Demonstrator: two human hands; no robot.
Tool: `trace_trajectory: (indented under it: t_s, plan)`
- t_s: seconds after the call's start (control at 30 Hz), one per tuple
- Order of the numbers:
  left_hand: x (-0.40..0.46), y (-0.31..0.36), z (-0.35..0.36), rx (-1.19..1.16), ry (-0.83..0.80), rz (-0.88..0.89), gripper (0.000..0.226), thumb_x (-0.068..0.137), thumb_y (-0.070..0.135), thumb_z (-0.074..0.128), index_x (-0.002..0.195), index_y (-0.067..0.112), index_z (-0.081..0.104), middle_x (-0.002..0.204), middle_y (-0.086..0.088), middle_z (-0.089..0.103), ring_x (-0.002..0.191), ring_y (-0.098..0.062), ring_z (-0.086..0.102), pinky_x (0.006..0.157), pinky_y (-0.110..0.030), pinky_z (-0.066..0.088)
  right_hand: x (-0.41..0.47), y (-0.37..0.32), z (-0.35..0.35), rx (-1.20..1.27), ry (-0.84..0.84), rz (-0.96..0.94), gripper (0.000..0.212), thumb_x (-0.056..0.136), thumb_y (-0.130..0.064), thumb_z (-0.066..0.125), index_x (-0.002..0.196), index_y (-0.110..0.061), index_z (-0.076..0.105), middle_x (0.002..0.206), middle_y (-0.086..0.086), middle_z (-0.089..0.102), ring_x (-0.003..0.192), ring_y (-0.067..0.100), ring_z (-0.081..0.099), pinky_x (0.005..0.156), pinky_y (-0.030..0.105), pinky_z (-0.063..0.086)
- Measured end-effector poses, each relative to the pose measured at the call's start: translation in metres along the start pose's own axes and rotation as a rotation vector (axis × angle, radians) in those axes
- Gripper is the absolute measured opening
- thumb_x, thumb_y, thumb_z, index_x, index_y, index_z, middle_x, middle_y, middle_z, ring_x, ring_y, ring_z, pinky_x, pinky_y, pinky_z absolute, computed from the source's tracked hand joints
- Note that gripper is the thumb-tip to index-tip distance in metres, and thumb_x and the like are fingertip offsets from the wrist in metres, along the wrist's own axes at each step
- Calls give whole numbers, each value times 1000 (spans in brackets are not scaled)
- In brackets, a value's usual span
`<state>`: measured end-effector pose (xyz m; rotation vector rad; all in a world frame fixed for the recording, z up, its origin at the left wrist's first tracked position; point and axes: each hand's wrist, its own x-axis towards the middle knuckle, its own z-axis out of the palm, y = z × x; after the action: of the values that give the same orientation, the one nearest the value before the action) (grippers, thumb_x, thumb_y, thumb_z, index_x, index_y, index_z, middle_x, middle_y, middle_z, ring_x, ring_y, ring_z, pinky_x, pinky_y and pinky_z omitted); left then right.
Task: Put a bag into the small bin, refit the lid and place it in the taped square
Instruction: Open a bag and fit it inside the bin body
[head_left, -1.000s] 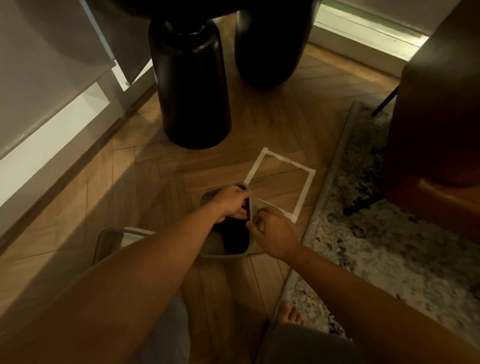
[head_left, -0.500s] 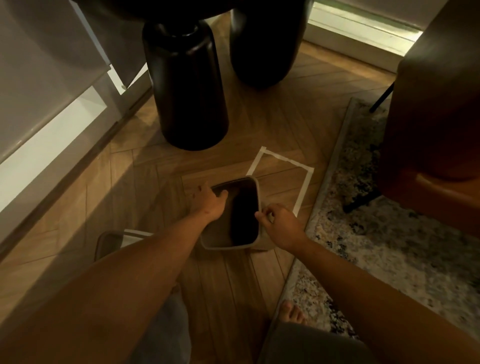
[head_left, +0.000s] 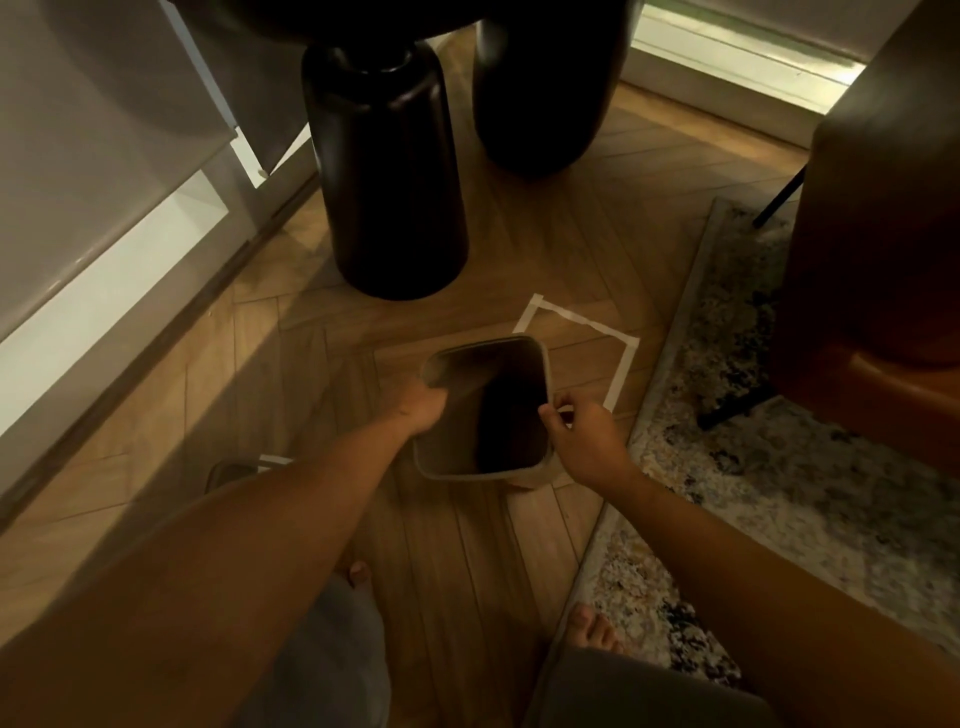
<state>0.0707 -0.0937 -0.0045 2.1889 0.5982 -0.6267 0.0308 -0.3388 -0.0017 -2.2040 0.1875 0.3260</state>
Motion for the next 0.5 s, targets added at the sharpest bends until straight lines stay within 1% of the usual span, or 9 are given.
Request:
trace_trajectory:
  t_s: [0.03,0.13,0.2,0.27,0.3,0.37,0.4,0.47,0.5]
  plan:
    - [-2,3,-6,10,29,49,31,97,34,59,114,11,71,114,-13,70,104,-31,67,79,-34,50,0,-2,-2,28,7,8,10,106,-34,61,106,-24,63,92,-15,69,80,-4,69,51,5,49]
    - [-5,9,-19,-35,90,234,12,92,33,64,101,30,71,97,5,70,90,-19,65,67,-27,44,-1,-4,-8,65,33,32,27,104,-33,64,126,-18,57,98,-19,63,84,-6,65,52,8,52]
    - [-8,10,-26,-80,87,339,16,92,33,66,108,37,68,91,17,64,89,-12,62,62,-22,41,-5,-5,-9,89,43,43,38,103,-30,67,136,-17,54,100,-22,61,85,-6,64,57,10,53]
    - [-8,6,-30,-77,61,435,37,92,30,69,129,32,64,97,22,62,96,-10,62,66,-16,42,-12,-4,-10,100,32,37,51,101,-29,70,145,-18,48,107,-25,58,89,-8,62,64,9,51]
    - [-7,4,-31,-61,43,481,46,91,30,71,136,30,60,104,20,63,101,-11,63,70,-16,45,-15,-5,-9,99,26,29,57,100,-30,71,148,-18,45,112,-22,57,94,-6,62,69,9,48]
    - [-8,0,-32,-2,-13,565,65,87,34,76,146,29,49,124,10,65,114,-16,63,86,-27,54,-22,-6,-8,109,17,4,66,96,-30,76,151,-19,42,123,-16,57,110,4,61,76,11,48]
    - [-8,-3,-31,37,-56,606,80,83,39,81,151,29,41,135,5,60,122,-16,60,96,-34,54,-25,-6,-7,123,10,-15,71,93,-29,80,151,-20,41,128,-13,59,117,7,60,82,13,49]
    - [-8,-9,-27,142,-152,638,119,67,54,88,161,31,19,156,0,42,137,-15,45,110,-42,45,-31,-4,-5,154,-23,-62,86,85,-27,87,154,-23,35,142,-10,59,129,8,57,93,18,51]
    - [-7,-11,-24,224,-185,621,136,58,61,89,162,31,6,165,-3,27,144,-16,34,116,-42,39,-34,-2,-5,164,-45,-82,94,82,-25,90,156,-26,32,147,-9,57,134,7,56,98,22,52]
